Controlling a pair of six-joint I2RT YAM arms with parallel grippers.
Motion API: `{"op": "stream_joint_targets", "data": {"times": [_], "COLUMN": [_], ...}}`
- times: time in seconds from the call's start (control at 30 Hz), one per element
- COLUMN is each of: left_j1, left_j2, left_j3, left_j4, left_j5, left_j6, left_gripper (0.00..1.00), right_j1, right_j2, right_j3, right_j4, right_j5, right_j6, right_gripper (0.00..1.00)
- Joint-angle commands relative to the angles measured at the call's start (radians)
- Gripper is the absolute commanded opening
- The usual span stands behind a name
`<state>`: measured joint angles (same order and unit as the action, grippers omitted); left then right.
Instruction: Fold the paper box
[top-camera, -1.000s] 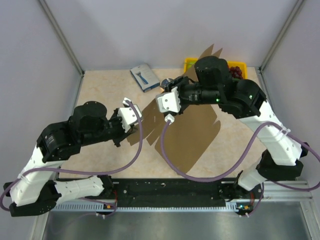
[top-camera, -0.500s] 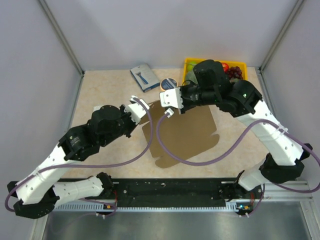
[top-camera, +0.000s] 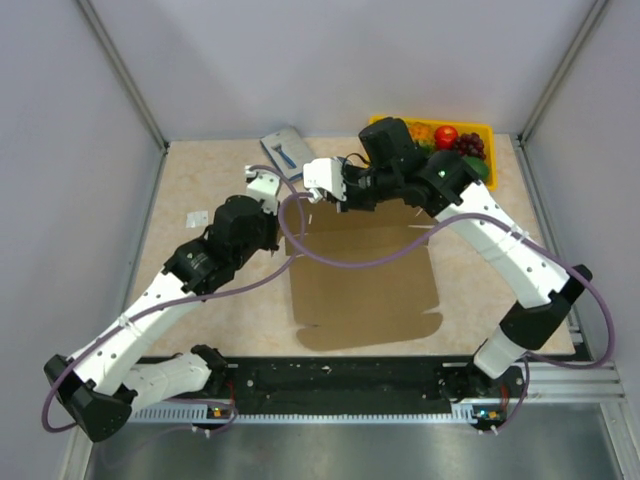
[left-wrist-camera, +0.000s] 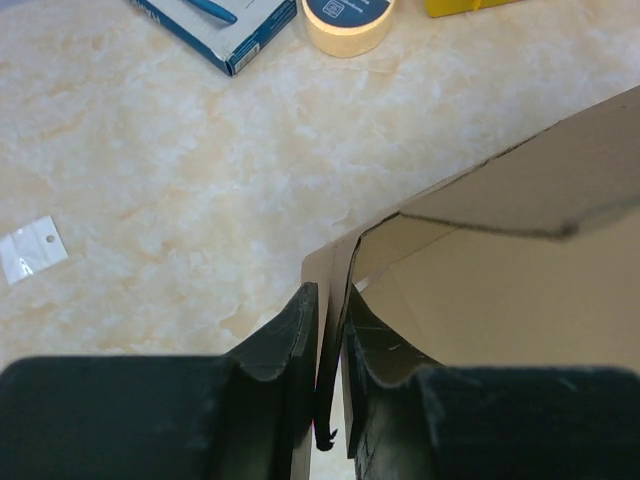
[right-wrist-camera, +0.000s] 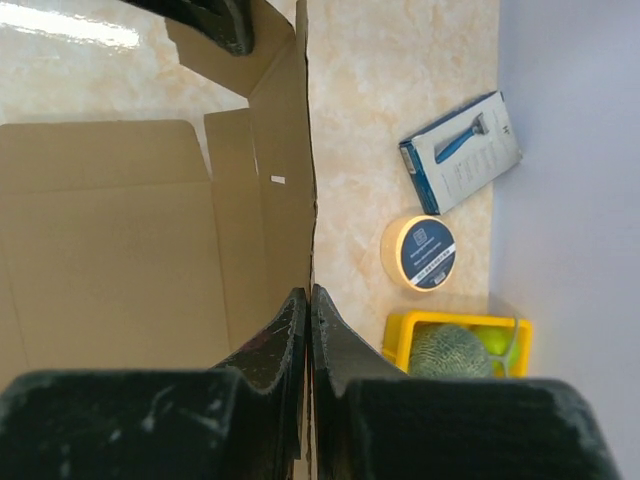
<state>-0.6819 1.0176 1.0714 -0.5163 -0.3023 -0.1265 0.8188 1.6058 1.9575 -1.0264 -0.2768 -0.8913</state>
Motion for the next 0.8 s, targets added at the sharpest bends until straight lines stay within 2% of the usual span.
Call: {"op": "stream_joint_targets", "data": {"times": [0.0, 0.2, 0.37, 0.4, 0.5, 0.53, 0.57, 0.6, 0.67, 0.7, 0.77], "left_j1": [0.041, 0.068, 0.085, 0.094, 0.151, 0.204, 0.237, 0.304, 0.364, 0.395, 0.398], "left_j2": [0.006, 0.048, 0.047, 0.047, 0.03, -0.009, -0.04, -0.077, -0.164, -0.178, -0.172], "left_j3": [-0.017, -0.063, -0.097, -0.093, -0.071, -0.073, -0.082, -0.111, -0.137, -0.152, -0.154], "left_j4": [0.104, 0.124, 0.099, 0.067, 0.01, 0.009, 0.03, 0.059, 0.186, 0.234, 0.336], "left_j5": [0.057, 0.107, 0.071, 0.072, 0.103, 0.148, 0.314, 0.41, 0.578, 0.714, 0.767], "left_j6": [-0.102, -0.179, -0.128, -0.111, -0.091, -0.09, -0.082, -0.087, -0.134, -0.153, -0.2], "left_gripper": [0.18, 0.15, 0.15, 0.17, 0.44, 0.56, 0.59, 0.62, 0.66, 0.66, 0.66], "right_j1": [-0.037, -0.035, -0.036, -0.037, -0.035, -0.038, -0.038, -0.041, -0.049, -0.05, -0.059], "right_j2": [0.04, 0.097, 0.114, 0.109, 0.088, 0.082, 0.077, 0.068, 0.057, 0.052, 0.057], "right_j3": [0.027, 0.031, -0.012, -0.025, -0.066, -0.081, -0.086, -0.092, -0.104, -0.104, -0.092], "right_j4": [0.061, 0.068, 0.068, 0.066, 0.066, 0.066, 0.066, 0.065, 0.065, 0.065, 0.062], "right_j5": [-0.036, -0.029, -0.005, -0.004, -0.03, -0.039, -0.051, -0.083, -0.129, -0.139, -0.174], "right_j6": [0.113, 0.205, 0.229, 0.212, 0.195, 0.192, 0.19, 0.187, 0.177, 0.176, 0.187], "right_gripper": [0.0, 0.0, 0.0, 0.0, 0.0, 0.0, 0.0, 0.0, 0.0, 0.0, 0.0]}}
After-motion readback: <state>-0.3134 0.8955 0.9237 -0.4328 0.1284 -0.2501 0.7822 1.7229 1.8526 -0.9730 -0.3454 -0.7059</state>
